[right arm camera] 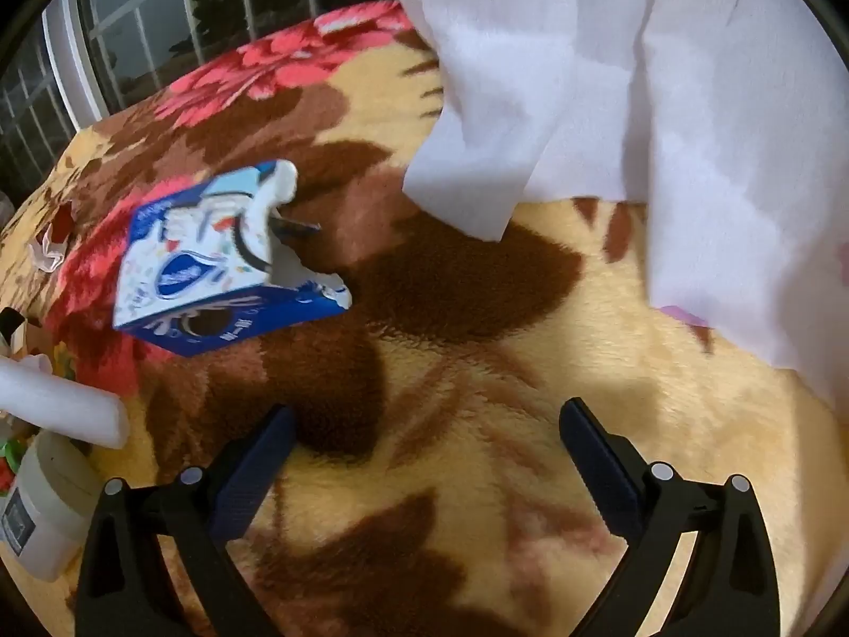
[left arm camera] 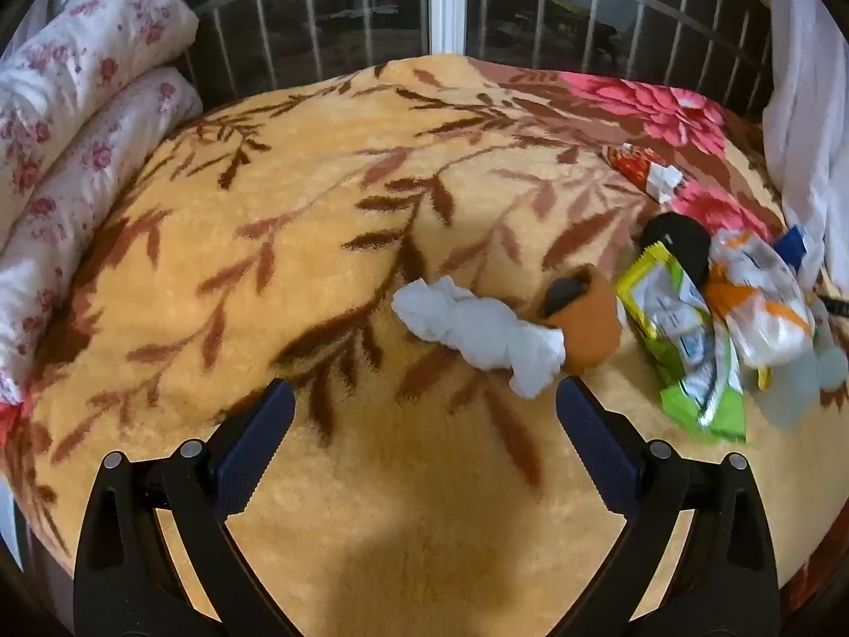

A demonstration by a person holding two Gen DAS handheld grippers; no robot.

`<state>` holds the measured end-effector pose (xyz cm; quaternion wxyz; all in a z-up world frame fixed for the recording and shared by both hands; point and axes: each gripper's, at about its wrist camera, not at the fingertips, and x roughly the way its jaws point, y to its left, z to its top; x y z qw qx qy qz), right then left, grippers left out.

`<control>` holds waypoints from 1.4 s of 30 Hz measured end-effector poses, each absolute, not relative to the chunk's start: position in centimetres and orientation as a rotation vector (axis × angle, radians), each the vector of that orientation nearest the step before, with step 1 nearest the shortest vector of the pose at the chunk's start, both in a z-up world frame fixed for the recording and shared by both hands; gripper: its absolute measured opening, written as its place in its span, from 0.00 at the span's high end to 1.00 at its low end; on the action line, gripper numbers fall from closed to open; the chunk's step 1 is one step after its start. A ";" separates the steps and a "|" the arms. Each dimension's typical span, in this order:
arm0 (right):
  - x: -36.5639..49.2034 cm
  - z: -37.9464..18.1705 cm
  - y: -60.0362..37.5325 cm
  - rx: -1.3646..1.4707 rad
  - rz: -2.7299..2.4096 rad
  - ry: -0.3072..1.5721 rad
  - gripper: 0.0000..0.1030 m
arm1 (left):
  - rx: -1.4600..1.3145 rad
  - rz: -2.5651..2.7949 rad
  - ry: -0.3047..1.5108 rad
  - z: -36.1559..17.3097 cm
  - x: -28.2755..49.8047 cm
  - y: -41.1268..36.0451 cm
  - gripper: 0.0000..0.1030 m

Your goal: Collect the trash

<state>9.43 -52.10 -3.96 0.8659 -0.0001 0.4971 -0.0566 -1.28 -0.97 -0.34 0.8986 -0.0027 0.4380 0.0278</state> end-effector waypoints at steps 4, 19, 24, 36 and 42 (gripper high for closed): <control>6.6 -1.0 -50.4 -0.024 -0.147 0.962 0.05 | -0.008 0.060 0.886 0.6 -3.0 -0.9 0.06; -10.1 6.9 -38.9 0.126 -0.102 0.767 0.05 | 0.040 0.069 0.810 3.3 -8.9 -1.7 0.06; -12.5 6.3 -34.9 0.102 -0.106 0.747 0.05 | 0.032 0.048 0.799 3.1 -10.9 -1.6 0.06; -14.1 5.1 -30.1 0.009 0.046 0.740 0.05 | -0.034 0.093 0.781 3.0 -12.6 1.0 0.06; -12.9 4.7 -28.7 -0.030 0.079 0.759 0.05 | -0.045 0.108 0.801 2.3 -11.8 1.5 0.06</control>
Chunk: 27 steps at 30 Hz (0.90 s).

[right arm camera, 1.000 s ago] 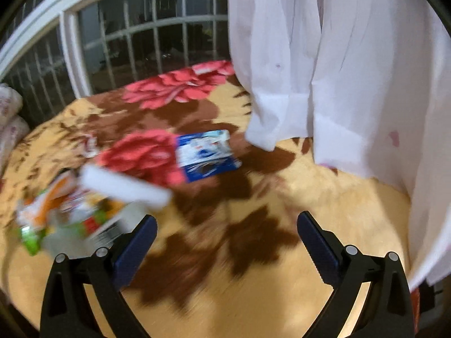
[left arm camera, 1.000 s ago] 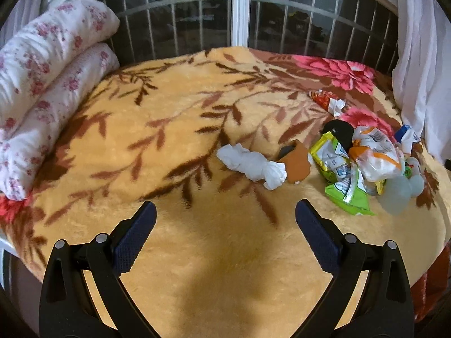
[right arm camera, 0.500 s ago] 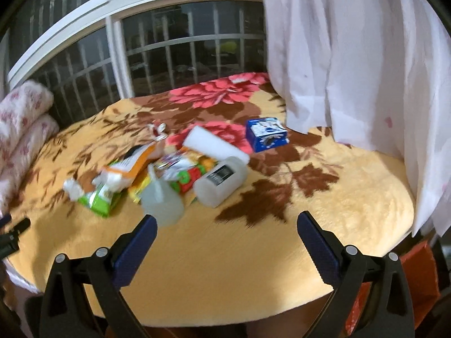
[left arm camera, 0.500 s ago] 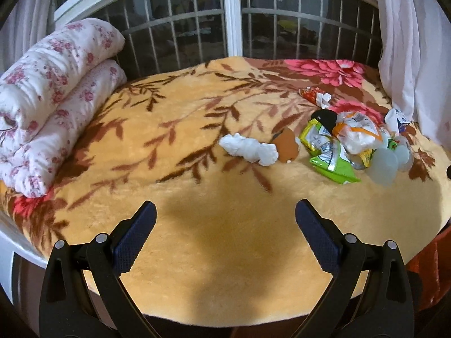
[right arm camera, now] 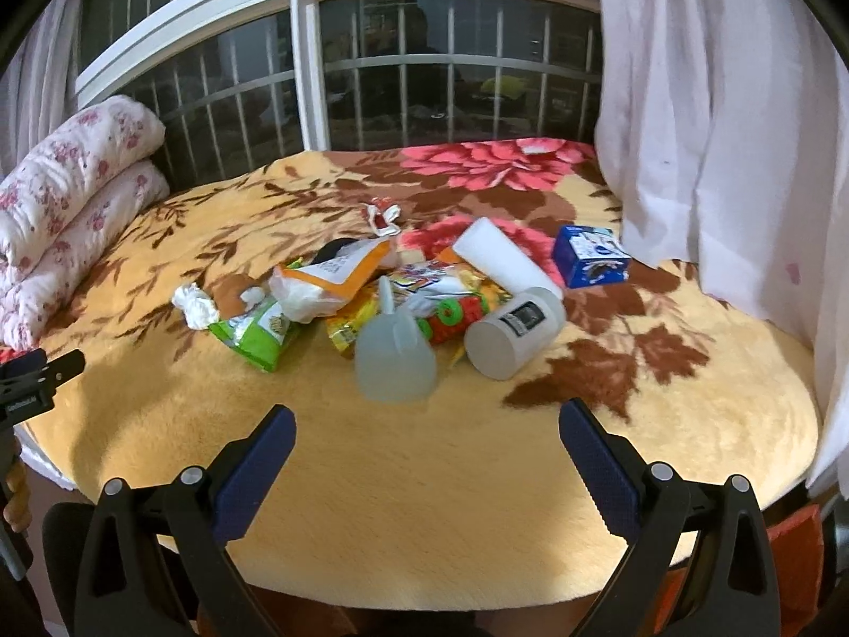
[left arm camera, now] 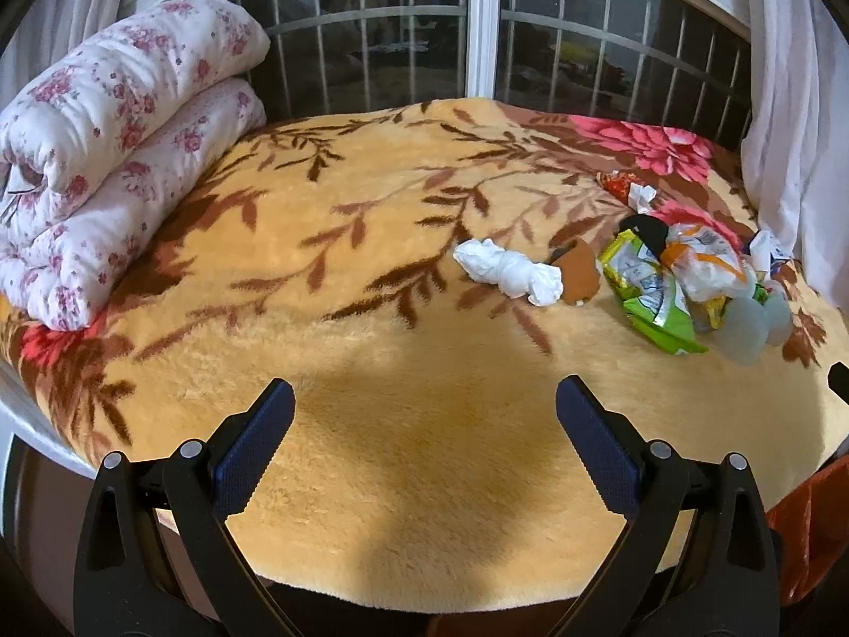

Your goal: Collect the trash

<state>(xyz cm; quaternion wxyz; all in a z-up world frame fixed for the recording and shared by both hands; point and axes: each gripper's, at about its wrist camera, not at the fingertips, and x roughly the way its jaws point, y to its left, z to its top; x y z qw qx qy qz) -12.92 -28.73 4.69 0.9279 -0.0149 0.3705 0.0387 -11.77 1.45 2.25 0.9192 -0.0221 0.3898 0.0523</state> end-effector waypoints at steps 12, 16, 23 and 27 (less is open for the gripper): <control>-12.3 4.4 -27.0 -0.049 0.109 0.774 0.05 | -0.041 0.101 0.817 2.1 -11.5 0.4 0.06; -12.2 4.4 -27.1 -0.044 0.110 0.780 0.05 | -0.058 0.095 0.819 2.1 -11.5 0.4 0.06; -11.6 4.8 -26.4 -0.042 0.101 0.785 0.05 | -0.063 0.094 0.814 2.3 -11.5 0.2 0.06; -11.3 4.9 -26.2 -0.048 0.103 0.782 0.05 | -0.063 0.087 0.815 2.4 -11.4 0.1 0.06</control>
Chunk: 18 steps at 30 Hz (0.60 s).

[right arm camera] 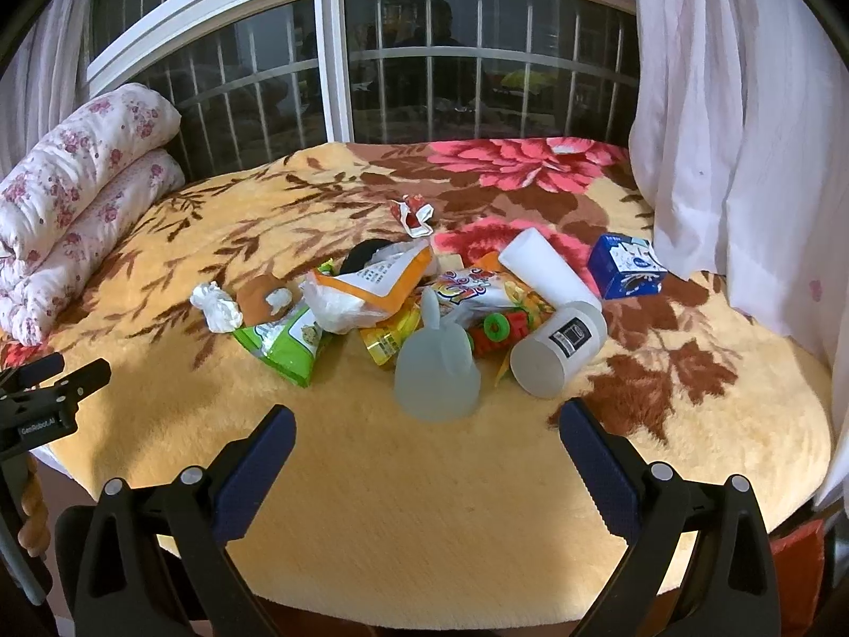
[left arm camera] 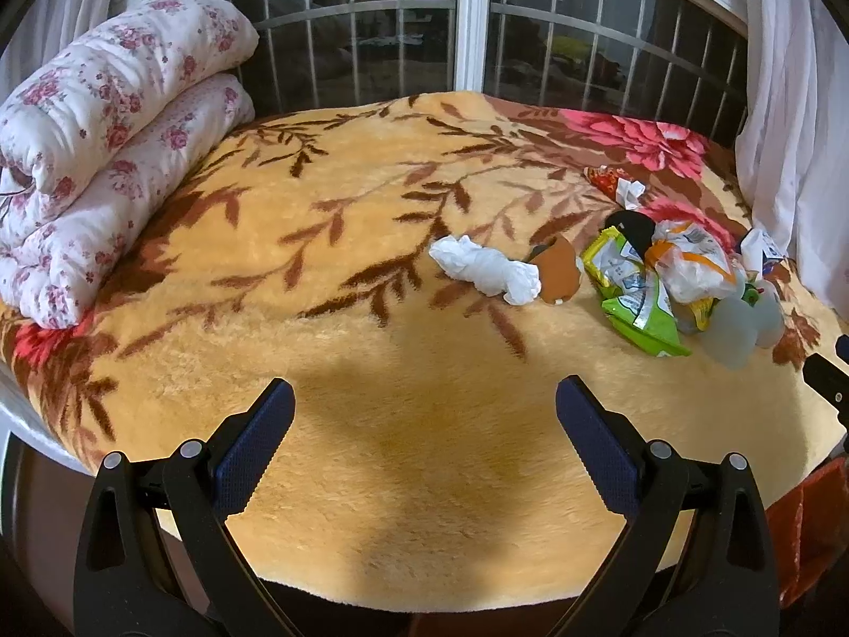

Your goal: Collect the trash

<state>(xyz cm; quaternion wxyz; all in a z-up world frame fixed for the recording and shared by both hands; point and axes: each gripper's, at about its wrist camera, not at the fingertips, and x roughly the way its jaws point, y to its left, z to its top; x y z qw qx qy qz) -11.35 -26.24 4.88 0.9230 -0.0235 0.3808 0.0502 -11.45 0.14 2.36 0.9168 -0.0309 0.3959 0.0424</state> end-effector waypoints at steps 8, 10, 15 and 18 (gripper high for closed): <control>-10.2 4.9 -25.5 -0.065 0.108 0.784 0.05 | -0.064 0.105 0.813 2.3 -10.8 0.3 0.06; -9.8 4.8 -25.3 -0.067 0.109 0.786 0.05 | -0.069 0.104 0.817 2.2 -10.2 0.5 0.06; -8.3 5.4 -25.2 -0.022 0.146 0.787 0.05 | -0.058 0.107 0.818 1.7 -9.4 1.0 0.06; -5.7 6.4 -25.0 0.053 0.221 0.822 0.05 | -0.052 0.104 0.817 1.2 -9.1 1.2 0.06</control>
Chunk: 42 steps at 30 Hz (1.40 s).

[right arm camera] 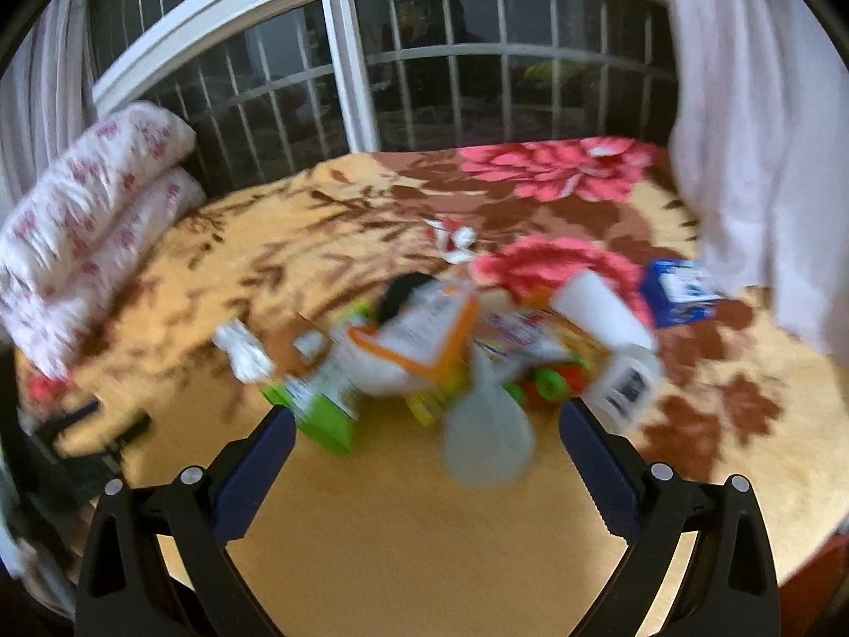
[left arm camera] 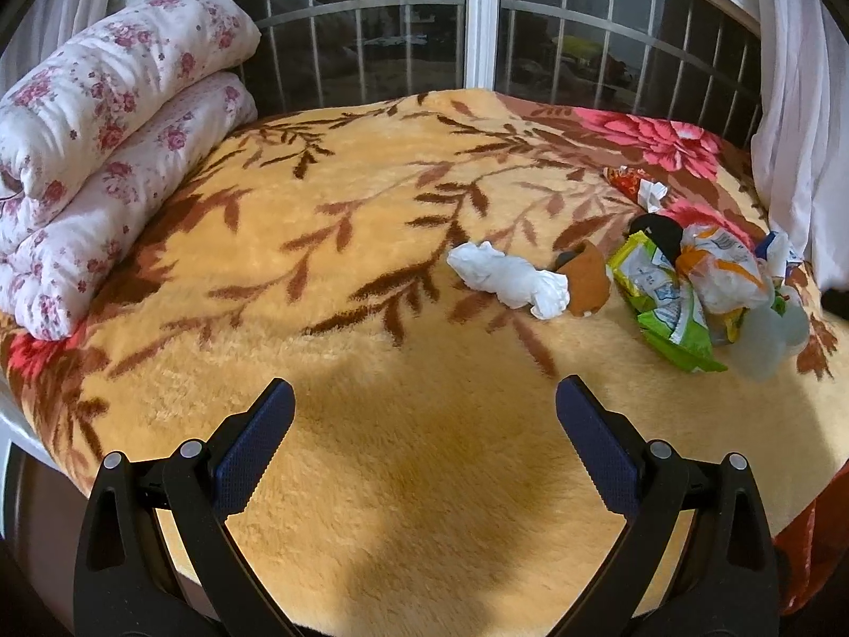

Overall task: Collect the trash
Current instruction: 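Grasp the orange-white snack bag with the right tool while the left tool grasps the white tissue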

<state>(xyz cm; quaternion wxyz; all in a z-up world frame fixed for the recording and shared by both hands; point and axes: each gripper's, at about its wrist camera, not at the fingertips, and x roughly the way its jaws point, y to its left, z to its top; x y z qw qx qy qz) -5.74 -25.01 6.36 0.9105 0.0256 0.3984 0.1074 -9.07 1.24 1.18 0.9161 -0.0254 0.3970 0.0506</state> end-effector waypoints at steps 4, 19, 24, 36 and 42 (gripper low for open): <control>0.1 5.7 -24.0 0.143 0.307 0.943 0.05 | -0.053 0.093 0.822 0.5 -8.6 1.5 0.06; 8.9 0.4 -23.1 0.135 0.175 1.245 0.30 | -0.072 0.026 0.868 -2.1 -7.2 1.8 0.06; 8.1 0.1 -23.1 0.075 0.187 1.251 0.81 | -0.073 0.032 0.867 -2.1 -7.7 1.9 0.06; -4.5 7.2 -24.0 0.049 0.402 0.897 0.87 | -0.129 -0.021 0.918 -1.1 -5.5 1.6 0.06; -8.4 6.4 -24.0 0.042 0.462 0.870 0.86 | -0.265 0.045 0.964 -0.2 -1.2 0.5 0.06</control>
